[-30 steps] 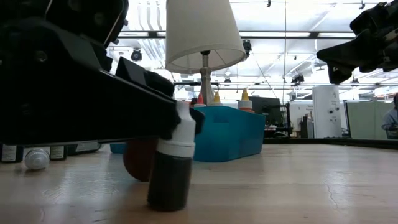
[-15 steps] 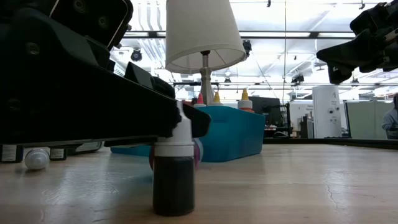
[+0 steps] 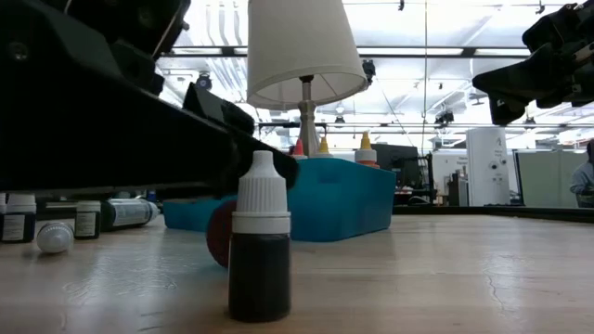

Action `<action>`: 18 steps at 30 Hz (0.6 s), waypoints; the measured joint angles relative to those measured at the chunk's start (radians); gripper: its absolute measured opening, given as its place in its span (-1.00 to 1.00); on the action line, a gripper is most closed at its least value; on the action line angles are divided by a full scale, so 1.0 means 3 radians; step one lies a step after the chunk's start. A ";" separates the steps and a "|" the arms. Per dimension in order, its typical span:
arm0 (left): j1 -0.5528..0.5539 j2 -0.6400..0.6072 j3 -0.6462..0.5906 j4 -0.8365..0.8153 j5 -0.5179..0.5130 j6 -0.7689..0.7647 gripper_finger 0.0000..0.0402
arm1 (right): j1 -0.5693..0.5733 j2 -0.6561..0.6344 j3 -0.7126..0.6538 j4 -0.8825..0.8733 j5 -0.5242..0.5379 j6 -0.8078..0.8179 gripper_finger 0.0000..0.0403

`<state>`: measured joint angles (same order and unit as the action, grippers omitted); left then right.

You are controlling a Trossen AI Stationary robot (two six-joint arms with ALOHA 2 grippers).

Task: Pick & Place food coloring
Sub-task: Put the small red food coloring bottle into the blue container

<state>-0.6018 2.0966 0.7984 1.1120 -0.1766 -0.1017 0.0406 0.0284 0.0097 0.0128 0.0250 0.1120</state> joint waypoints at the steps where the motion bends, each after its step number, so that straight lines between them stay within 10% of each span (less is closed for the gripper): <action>1: 0.0000 -0.0058 -0.0019 -0.0078 -0.0001 -0.0001 -0.35 | 0.0001 0.0000 0.0000 -0.0001 0.0000 0.0000 -0.96; 18: 0.0087 -0.1116 0.0510 -0.2862 0.0156 0.0167 -0.35 | 0.0000 0.0003 0.0000 0.0000 0.0000 0.0000 -0.96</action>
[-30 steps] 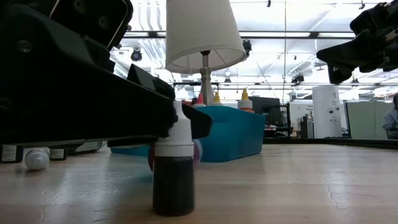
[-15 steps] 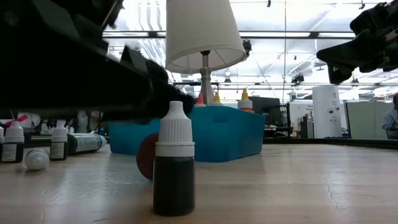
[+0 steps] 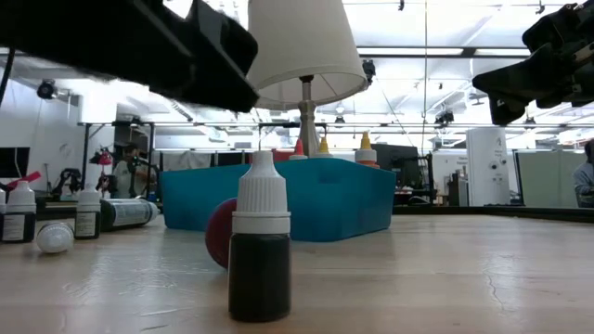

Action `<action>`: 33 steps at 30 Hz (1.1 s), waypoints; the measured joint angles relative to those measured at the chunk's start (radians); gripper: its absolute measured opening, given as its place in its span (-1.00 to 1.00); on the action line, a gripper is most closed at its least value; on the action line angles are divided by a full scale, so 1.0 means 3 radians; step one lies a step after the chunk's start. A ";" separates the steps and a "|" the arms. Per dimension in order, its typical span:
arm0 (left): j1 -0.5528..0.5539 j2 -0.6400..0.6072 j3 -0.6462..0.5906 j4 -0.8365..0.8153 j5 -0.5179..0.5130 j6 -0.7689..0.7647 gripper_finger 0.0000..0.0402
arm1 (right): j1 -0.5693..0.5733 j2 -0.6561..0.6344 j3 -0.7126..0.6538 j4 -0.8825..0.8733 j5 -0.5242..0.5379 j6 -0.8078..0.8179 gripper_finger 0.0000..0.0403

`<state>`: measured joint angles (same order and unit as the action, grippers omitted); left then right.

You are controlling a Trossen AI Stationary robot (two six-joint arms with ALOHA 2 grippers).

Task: Pick & Place food coloring
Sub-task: Put the small red food coloring bottle into the blue container

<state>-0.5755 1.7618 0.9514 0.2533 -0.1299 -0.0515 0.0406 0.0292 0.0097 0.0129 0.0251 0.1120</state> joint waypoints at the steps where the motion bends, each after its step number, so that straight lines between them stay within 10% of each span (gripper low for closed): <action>1: 0.0010 -0.0023 0.0058 -0.0137 0.0005 0.0017 -0.35 | 0.0000 0.0000 0.0000 0.0001 0.0001 0.0000 -0.96; 33: 0.0221 0.0669 0.2145 -0.2844 0.0447 0.1116 -0.35 | 0.0001 -0.0003 0.0000 -0.0002 0.0000 0.0000 -0.96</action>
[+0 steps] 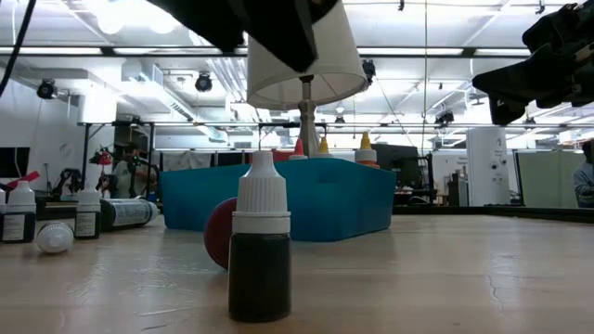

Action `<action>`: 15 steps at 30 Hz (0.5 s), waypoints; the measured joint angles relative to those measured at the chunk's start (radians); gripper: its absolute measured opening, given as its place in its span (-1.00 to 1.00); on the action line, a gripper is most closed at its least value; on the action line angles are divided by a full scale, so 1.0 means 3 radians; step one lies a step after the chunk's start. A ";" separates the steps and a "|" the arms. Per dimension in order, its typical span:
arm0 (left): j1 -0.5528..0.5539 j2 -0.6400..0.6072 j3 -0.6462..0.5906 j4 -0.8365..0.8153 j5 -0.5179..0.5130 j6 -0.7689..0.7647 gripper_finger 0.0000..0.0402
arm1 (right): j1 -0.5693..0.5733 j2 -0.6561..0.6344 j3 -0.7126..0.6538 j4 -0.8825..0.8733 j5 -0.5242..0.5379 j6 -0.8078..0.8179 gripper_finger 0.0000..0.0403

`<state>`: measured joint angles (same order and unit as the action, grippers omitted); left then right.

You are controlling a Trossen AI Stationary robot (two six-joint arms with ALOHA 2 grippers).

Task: Pick & Place food coloring
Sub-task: Put the small red food coloring bottle into the blue container

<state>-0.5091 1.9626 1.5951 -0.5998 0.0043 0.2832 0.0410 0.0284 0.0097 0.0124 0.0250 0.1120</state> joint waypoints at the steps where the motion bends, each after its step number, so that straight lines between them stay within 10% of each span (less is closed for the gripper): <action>1: 0.0007 0.0043 0.0049 -0.0040 0.0013 -0.0001 -0.35 | -0.0001 0.0001 0.0000 0.0001 0.0000 0.0000 -0.96; 15: -0.0040 0.0411 0.0305 -0.0181 0.0175 -0.0038 -0.35 | -0.0001 0.0001 0.0000 0.0001 0.0001 0.0000 -0.96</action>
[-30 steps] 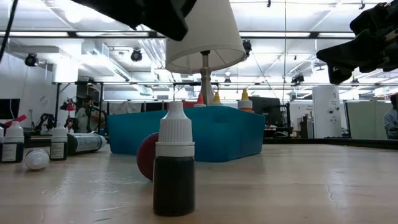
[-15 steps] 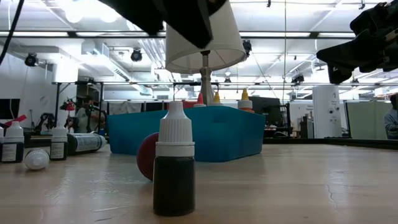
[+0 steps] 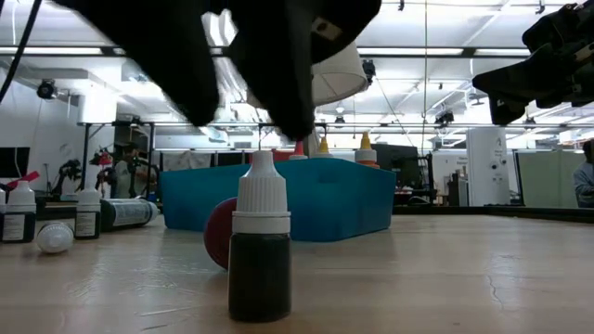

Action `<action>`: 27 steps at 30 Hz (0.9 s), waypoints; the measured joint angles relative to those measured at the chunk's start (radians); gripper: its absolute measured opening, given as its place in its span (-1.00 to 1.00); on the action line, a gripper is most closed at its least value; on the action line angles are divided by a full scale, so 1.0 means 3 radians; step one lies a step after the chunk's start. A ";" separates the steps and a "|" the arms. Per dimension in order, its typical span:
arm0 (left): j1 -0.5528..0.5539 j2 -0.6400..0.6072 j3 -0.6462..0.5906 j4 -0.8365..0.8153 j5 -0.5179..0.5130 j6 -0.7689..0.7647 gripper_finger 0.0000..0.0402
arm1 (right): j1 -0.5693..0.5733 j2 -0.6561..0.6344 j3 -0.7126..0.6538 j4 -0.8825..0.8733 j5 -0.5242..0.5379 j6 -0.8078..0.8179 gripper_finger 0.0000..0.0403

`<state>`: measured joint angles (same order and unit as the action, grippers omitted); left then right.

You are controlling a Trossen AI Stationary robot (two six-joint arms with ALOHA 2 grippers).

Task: Pick & Place food coloring
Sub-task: Put the small red food coloring bottle into the blue container

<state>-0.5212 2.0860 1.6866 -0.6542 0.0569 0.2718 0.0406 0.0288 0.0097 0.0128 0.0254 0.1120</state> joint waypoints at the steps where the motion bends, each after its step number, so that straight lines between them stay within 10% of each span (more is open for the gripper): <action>1: -0.0007 0.0022 0.0003 -0.0003 0.0005 -0.0014 -0.35 | 0.0001 0.0000 0.0000 0.0000 -0.0001 0.0000 -0.96; 27: -0.0022 0.0121 0.0007 0.0079 -0.0008 -0.0130 -0.35 | 0.0000 0.0000 0.0000 0.0000 -0.0001 0.0000 -0.96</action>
<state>-0.5278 2.1223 1.6886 -0.6304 0.0544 0.2329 0.0406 0.0288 0.0097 0.0128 0.0250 0.1120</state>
